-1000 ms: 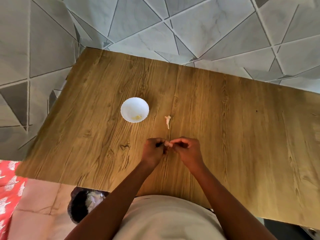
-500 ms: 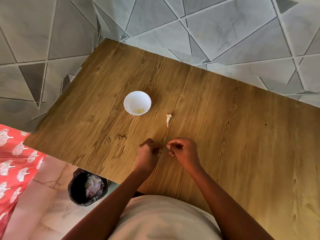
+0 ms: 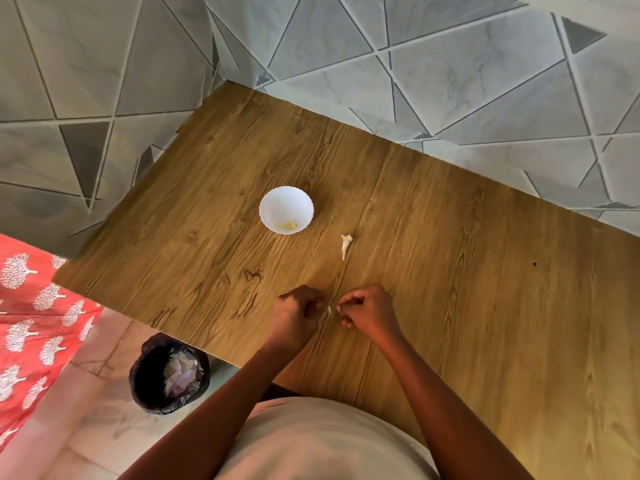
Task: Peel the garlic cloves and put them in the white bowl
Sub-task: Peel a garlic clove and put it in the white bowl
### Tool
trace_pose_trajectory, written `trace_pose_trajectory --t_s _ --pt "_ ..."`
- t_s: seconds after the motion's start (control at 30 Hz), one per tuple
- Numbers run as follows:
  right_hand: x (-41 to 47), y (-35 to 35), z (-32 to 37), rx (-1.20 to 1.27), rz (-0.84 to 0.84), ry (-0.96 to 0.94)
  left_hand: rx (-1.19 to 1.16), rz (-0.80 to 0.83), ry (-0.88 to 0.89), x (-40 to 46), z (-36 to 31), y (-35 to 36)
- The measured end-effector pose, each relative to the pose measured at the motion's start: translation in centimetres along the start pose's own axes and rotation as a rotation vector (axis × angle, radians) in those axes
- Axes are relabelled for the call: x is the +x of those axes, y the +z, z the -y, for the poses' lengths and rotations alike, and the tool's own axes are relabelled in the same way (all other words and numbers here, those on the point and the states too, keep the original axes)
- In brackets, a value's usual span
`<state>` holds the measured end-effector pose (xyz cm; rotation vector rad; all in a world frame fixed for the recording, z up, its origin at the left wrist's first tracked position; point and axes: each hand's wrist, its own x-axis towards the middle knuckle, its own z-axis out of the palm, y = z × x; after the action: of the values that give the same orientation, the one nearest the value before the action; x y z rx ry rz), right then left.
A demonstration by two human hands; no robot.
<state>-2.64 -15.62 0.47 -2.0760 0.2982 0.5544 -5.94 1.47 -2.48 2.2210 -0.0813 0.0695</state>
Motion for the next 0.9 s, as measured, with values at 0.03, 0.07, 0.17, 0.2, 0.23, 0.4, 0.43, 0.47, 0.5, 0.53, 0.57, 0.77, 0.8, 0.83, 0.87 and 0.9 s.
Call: trace_pose_trajectory --t_s 0.03,0.07,0.17,0.2,0.23,0.4,0.43,0.47,0.5,0.53,0.57,0.77,0.8,0.83,0.87,0.9 --pt "0.1 0.1 0.1 -0.021 -0.013 0.003 0.007 0.006 0.016 0.0 0.2 -0.1" --pt "0.1 0.2 0.1 -0.042 -0.026 0.008 0.011 0.01 0.028 -0.1 0.3 -0.1" --pt "0.3 0.6 0.4 -0.091 -0.056 0.039 0.01 0.032 0.039 -0.1 0.6 -0.1" --pt "0.4 0.7 0.4 -0.095 -0.064 0.058 0.013 0.038 0.033 0.0 0.6 -0.1" --pt "0.5 0.8 0.5 -0.098 -0.071 0.078 0.017 0.04 0.028 0.0 0.7 -0.1" --pt "1.2 1.3 1.6 -0.114 -0.087 0.174 0.018 0.054 0.005 0.4 0.4 0.1" --pt "1.3 1.4 1.8 -0.129 -0.088 0.176 0.019 0.057 -0.006 0.5 0.3 0.0" --pt "1.3 1.4 2.0 -0.146 -0.087 0.17 0.019 0.059 -0.013 0.6 0.2 0.0" --pt "1.2 1.3 2.1 -0.157 -0.083 0.161 0.019 0.063 -0.02 0.7 0.0 0.0" --pt "1.2 1.2 2.1 -0.153 -0.072 0.152 0.018 0.065 -0.022 0.8 -0.2 -0.1" --pt "1.1 1.1 2.0 -0.148 -0.055 0.138 0.016 0.068 -0.021 0.8 -0.2 -0.1" --pt "0.5 0.3 0.8 0.073 0.037 0.077 -0.083 0.139 -0.11 1.7 -0.6 -0.1" --pt "0.4 0.1 0.8 0.093 0.05 0.072 -0.118 0.142 -0.116 1.8 -0.9 -0.1" --pt "0.4 0.1 0.8 0.103 0.058 0.062 -0.15 0.137 -0.117 2.0 -1.3 -0.2" --pt "0.3 0.0 0.7 0.112 0.061 0.051 -0.176 0.125 -0.112 2.2 -1.7 -0.4" --pt "0.3 0.0 0.7 0.119 0.059 0.038 -0.195 0.109 -0.103 2.4 -2.0 -0.5"
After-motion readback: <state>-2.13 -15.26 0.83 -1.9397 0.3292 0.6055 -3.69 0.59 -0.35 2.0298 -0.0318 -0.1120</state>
